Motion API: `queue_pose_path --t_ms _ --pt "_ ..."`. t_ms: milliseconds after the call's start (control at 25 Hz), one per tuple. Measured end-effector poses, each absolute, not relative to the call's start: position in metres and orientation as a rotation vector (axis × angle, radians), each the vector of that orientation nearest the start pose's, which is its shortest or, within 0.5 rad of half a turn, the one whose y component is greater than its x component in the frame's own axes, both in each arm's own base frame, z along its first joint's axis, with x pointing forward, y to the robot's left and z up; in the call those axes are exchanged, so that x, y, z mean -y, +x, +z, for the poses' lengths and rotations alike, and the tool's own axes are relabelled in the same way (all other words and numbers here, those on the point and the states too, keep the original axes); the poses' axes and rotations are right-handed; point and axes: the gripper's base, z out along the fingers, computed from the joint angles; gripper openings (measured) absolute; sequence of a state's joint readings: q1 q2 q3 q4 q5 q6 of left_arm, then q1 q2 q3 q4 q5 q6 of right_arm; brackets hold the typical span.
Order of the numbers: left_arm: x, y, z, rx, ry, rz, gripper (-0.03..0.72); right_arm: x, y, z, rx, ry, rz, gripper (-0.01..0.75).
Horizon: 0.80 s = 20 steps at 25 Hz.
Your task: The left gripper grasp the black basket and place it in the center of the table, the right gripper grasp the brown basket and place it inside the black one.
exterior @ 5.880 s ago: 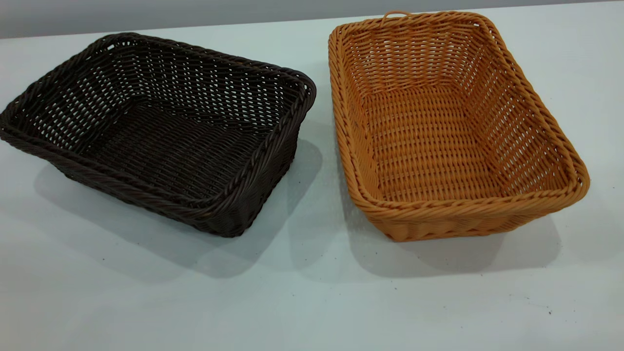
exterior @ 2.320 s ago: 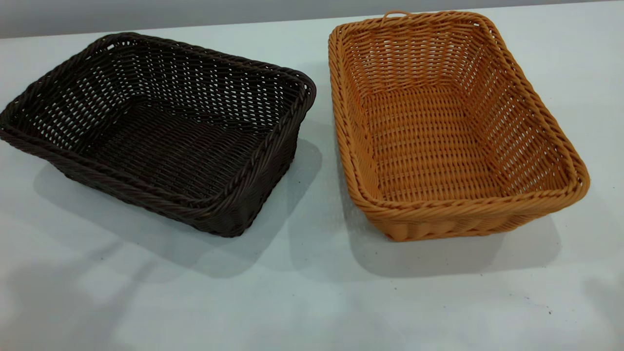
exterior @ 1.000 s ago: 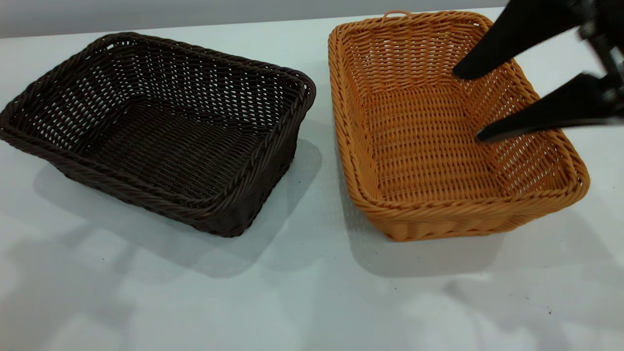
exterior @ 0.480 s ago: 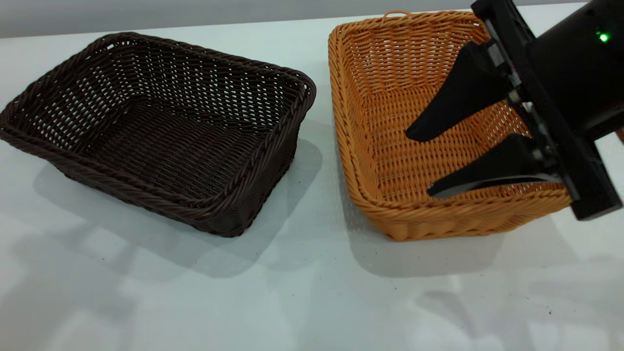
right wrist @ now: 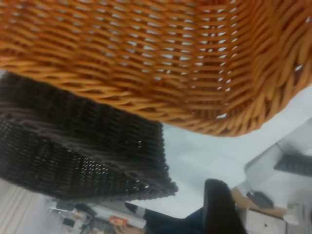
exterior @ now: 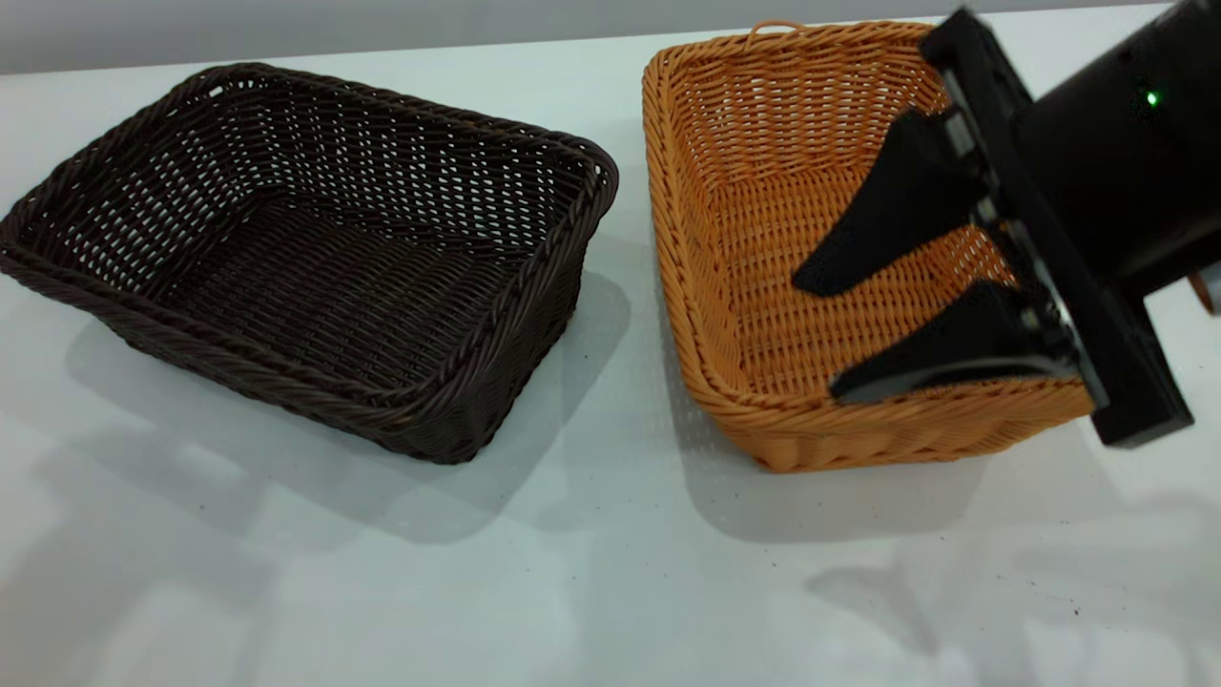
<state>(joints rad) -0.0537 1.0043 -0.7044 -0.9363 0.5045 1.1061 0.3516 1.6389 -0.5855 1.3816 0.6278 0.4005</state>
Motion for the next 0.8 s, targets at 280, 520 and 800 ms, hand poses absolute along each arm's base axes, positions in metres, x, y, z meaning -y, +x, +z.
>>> queue_pose_path --t_ms 280,520,800 --pt "0.046 0.203 0.306 -2.006 0.53 -0.307 0.38 -0.136 0.22 0.125 -2.661 1.883 1.107 0.384" --pt "0.046 0.203 0.307 -2.004 0.526 -0.301 0.38 -0.137 0.226 0.114 -2.63 1.872 1.121 0.384" --pt "0.046 0.203 0.307 -2.003 0.527 -0.3 0.38 -0.137 0.226 0.103 -2.648 1.894 1.092 0.384"
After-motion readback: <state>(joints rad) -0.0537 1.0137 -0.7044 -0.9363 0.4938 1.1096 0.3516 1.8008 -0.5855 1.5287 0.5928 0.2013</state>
